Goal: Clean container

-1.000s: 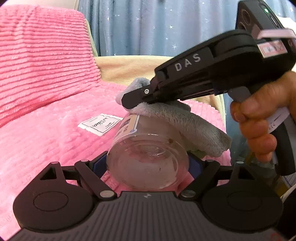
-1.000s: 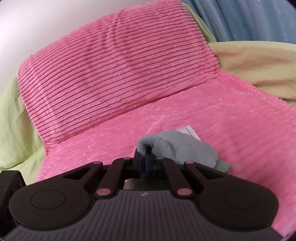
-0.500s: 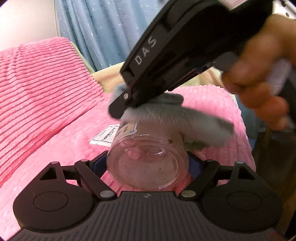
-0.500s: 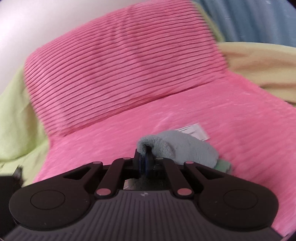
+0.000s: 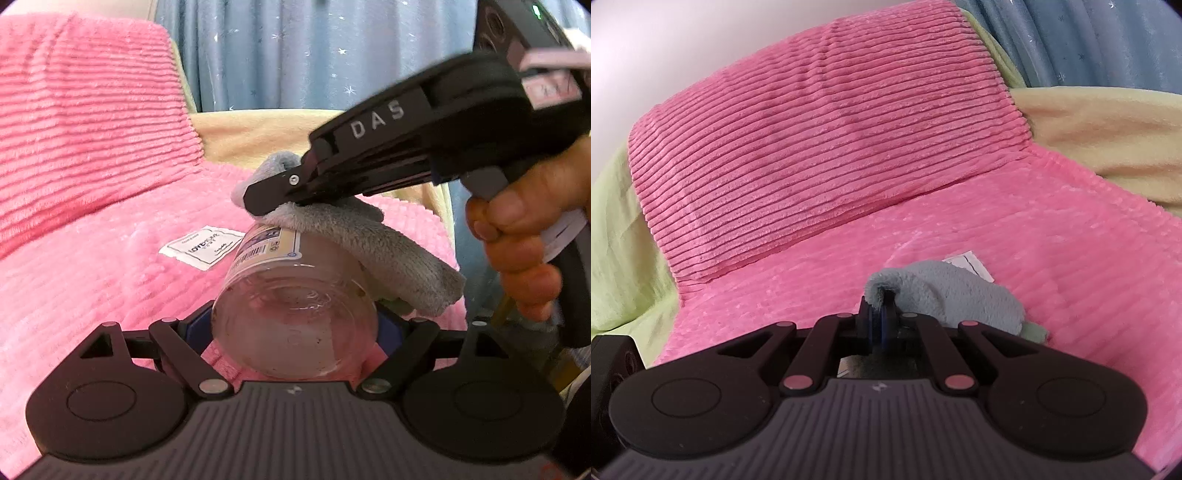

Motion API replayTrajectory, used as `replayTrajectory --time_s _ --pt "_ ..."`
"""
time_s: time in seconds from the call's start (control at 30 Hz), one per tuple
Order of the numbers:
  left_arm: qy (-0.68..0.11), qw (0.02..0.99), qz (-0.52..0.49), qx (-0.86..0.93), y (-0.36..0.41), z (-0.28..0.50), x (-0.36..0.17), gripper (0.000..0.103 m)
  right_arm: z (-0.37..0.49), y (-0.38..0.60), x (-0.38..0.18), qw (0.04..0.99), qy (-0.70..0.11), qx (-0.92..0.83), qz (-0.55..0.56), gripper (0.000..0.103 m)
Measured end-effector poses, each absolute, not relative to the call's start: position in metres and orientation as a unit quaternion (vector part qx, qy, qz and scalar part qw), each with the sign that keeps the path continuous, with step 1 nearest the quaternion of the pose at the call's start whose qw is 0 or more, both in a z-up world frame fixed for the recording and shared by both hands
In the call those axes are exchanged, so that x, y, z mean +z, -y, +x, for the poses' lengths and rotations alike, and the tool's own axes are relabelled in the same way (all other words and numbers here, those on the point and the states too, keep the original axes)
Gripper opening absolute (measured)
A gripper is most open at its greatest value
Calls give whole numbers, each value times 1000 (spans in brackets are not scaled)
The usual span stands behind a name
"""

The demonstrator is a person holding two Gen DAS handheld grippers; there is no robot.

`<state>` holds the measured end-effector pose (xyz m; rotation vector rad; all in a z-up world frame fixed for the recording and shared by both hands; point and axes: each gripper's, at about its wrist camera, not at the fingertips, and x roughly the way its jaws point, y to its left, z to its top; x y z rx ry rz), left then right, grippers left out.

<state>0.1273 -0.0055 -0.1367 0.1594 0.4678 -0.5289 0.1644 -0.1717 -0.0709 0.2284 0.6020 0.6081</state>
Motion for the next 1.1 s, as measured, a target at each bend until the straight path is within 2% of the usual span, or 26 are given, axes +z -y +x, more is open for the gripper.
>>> replayTrajectory --time_s 0.2,0.43,0.67,0.83,0.9,1.1 --pt "-216 933 136 -253 19 118 -139 86 144 166 -75 899 -287 320 85 1" --pt "-213 934 138 -253 19 116 -141 86 183 182 -77 913 -291 263 112 1" --pt "-242 929 56 -274 1 131 -139 87 178 180 -79 912 -286 274 108 1" --pt "-245 927 47 -279 0 132 -139 86 171 179 -78 907 -288 288 106 1" --pt "-240 929 59 -276 2 131 -138 86 168 179 -78 905 -288 293 105 1" --pt "-206 930 181 -244 23 118 -139 86 159 178 -77 900 -290 309 103 1"
